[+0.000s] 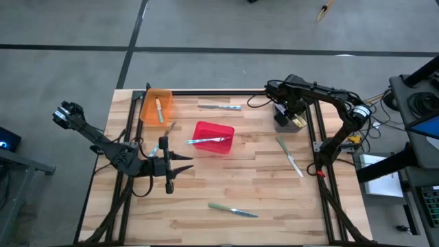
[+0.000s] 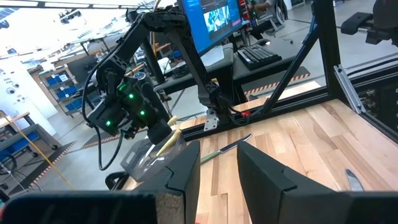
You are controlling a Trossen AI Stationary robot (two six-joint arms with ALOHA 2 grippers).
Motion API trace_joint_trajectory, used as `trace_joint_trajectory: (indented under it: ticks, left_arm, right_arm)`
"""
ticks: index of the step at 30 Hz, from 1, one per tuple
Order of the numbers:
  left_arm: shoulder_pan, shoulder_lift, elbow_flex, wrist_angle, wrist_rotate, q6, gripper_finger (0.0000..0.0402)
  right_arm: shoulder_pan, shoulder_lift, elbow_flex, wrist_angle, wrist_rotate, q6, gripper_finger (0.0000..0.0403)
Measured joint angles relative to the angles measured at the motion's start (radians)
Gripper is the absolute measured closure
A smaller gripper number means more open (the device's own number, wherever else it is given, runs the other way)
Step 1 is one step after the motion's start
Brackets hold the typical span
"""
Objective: Sort silverware by color (type)
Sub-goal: Put the yellow table knife into the black bin, then put the bottom white patterned table knife into the red bin
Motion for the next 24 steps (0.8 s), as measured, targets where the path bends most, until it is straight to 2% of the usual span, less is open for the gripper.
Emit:
trace_joint_trajectory:
  ticks: [5,17,24]
  left_arm:
    - [0.000,0.000,0.000,0.000,0.000,0.000,0.0314]
    - [0.000,0.000,0.000,0.002,0.000,-0.015,0.0314]
    - [0.000,0.000,0.000,-0.002,0.000,-0.183,0.0314]
  right_arm:
    - [0.000,0.000,0.000,0.012,-0.007,0.009,0.0320]
    - [0.001,-0.019,0.007,0.011,-0.007,0.002,0.0267]
    - [0.021,-0.136,0.075,0.032,-0.004,0.000,0.0266]
